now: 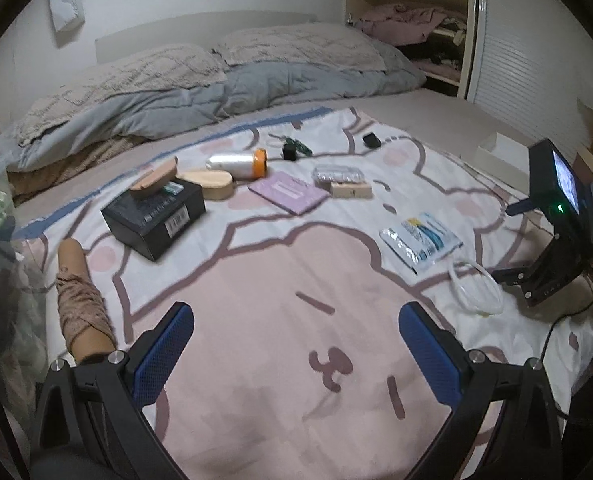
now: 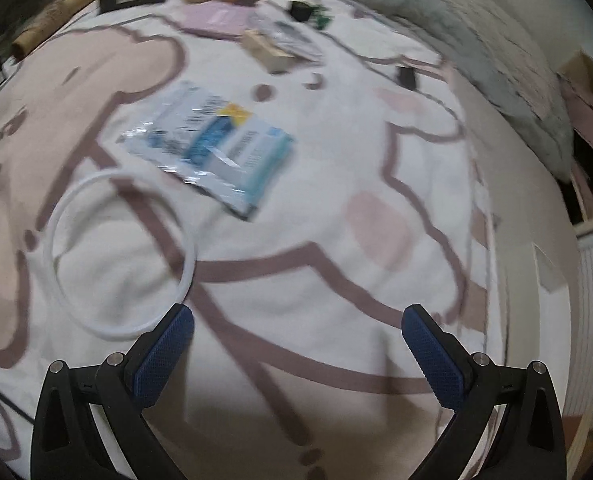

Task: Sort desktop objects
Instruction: 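Move the left tool toward the white ring while the right tool approaches the medicine sachet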

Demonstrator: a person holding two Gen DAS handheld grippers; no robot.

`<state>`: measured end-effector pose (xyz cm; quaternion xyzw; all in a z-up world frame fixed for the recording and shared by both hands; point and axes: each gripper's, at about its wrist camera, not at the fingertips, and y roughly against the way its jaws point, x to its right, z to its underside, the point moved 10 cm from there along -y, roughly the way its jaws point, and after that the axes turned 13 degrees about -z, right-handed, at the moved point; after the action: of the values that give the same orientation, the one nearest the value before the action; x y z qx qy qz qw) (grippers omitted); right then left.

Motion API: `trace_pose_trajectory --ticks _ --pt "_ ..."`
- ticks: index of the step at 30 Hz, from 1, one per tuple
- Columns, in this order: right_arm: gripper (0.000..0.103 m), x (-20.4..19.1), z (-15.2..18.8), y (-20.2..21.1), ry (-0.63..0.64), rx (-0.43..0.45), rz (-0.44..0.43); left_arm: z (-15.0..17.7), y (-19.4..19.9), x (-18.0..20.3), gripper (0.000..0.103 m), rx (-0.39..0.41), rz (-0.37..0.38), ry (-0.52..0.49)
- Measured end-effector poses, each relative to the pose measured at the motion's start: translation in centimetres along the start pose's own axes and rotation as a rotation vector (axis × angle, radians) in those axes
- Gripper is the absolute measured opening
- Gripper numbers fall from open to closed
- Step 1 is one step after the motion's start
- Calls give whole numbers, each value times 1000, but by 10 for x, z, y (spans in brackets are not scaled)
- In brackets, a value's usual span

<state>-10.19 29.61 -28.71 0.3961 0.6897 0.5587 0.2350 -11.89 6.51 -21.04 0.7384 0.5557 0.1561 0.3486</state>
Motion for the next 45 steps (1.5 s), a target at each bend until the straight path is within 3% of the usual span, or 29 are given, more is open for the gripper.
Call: trace_pose_trajectory --ticks 4,8,14,19,23,27,37,45 --pt "103 -22 -10 -3 53 -17 -16 8 -5 5 103 -22 8 -5" --pt "103 -48 -30 -6 84 -20 -96 9 -8 11 103 -33 29 1" --pt "103 -65 -46 -5 148 1 -116 14 -13 18 103 -47 36 -18" --pt "103 -38 -44 8 55 32 -103 16 -20 21 103 -65 47 -12" --pt "103 2 -44 -8 -87 23 -56 21 -27 23 103 -91 61 -7" --pt "103 12 -42 -22 -111 -4 -24 23 -30 26 103 -105 83 -9" --pt "103 -35 -75 -21 116 15 21 27 -46 27 103 -155 84 23" --pt "103 -63 -80 -29 133 23 -113 27 -51 26 103 -159 80 36"
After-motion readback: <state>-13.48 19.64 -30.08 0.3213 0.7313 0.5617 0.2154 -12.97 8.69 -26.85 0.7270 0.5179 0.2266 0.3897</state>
